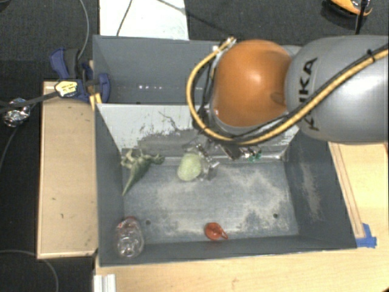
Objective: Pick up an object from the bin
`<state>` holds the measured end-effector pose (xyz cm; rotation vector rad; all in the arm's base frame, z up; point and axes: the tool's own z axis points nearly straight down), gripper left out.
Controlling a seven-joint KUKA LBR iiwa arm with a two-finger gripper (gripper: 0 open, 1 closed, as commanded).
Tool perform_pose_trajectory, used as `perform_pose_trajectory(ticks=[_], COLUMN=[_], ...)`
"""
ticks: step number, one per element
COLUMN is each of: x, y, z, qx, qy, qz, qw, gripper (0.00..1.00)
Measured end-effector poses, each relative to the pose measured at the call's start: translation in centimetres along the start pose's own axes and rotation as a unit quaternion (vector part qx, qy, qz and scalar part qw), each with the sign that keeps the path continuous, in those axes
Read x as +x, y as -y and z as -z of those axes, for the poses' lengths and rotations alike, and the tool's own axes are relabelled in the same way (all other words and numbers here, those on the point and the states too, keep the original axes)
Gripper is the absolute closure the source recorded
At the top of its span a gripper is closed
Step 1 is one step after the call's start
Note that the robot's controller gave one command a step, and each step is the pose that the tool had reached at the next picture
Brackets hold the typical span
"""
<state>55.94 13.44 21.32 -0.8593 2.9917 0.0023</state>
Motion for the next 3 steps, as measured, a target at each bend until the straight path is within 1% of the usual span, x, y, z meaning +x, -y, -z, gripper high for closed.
perform_pose_trajectory(ticks=[3], x=[0.08], y=[0.01], z=[-0.1], qx=[-0.001], qy=[-0.0016], qz=[-0.004], qw=[1.0], gripper=[1.0])
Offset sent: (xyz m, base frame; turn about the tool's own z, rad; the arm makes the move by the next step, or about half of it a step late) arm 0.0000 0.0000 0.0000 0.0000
